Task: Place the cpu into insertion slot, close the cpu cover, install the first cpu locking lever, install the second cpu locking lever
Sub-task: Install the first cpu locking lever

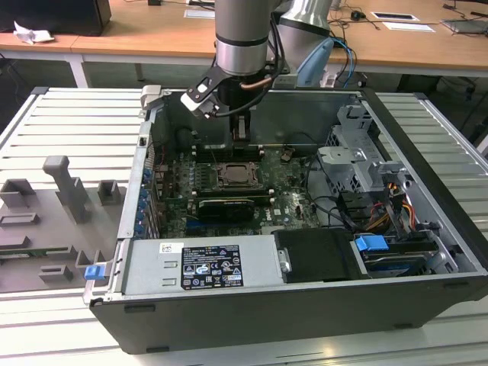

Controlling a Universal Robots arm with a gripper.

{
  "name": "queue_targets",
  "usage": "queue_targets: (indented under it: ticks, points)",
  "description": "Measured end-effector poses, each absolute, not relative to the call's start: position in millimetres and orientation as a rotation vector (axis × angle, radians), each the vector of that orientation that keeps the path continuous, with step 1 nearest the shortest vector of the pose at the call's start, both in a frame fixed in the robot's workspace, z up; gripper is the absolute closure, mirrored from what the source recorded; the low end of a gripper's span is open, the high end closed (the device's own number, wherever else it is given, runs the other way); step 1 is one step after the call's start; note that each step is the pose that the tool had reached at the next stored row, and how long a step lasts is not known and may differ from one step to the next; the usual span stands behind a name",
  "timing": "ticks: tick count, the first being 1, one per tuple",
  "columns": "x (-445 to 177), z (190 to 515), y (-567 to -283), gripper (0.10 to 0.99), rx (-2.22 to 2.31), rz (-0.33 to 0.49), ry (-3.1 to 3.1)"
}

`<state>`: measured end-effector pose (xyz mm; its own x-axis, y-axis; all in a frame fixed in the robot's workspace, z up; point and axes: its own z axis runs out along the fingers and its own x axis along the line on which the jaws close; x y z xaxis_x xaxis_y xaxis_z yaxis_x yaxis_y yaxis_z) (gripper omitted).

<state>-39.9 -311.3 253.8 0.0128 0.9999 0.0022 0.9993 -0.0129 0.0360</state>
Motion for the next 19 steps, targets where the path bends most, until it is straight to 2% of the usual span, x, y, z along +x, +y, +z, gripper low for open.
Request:
queue_targets:
  ticks: [19]
  points:
    - [-39.9, 259.4, -311.3, 0.980, 2.218, 0.041, 2.190]
